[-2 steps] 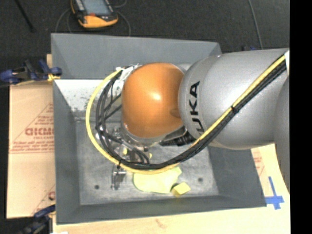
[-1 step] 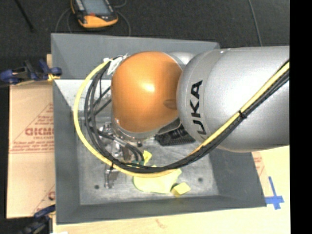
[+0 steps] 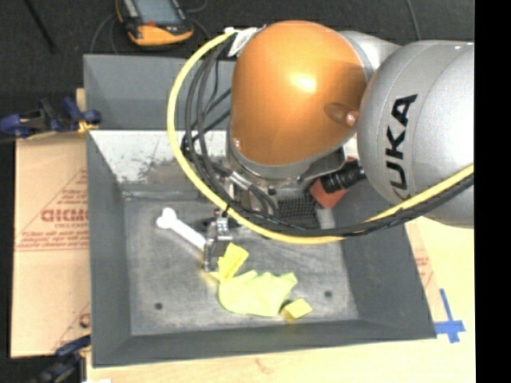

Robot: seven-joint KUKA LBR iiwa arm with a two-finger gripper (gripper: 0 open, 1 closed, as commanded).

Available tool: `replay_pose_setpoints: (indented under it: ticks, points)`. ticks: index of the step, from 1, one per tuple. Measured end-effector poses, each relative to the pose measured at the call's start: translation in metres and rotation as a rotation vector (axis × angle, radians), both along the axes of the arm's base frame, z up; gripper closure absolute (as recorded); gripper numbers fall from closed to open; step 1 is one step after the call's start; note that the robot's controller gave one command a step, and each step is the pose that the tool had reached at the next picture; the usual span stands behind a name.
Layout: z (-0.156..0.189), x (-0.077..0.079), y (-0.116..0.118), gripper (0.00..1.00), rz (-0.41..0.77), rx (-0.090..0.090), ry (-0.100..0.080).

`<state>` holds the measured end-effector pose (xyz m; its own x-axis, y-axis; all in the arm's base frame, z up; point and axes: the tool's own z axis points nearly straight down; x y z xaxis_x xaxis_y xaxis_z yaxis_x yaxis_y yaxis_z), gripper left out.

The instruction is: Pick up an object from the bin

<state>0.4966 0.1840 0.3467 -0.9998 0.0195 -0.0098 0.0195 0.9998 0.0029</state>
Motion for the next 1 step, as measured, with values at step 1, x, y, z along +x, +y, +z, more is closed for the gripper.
replay_pose_setpoints:
  ticks: [1]
  points:
    - [-0.0584, 0.0022, -0.0096, 0.00, -0.030, 0.001, 0.001]
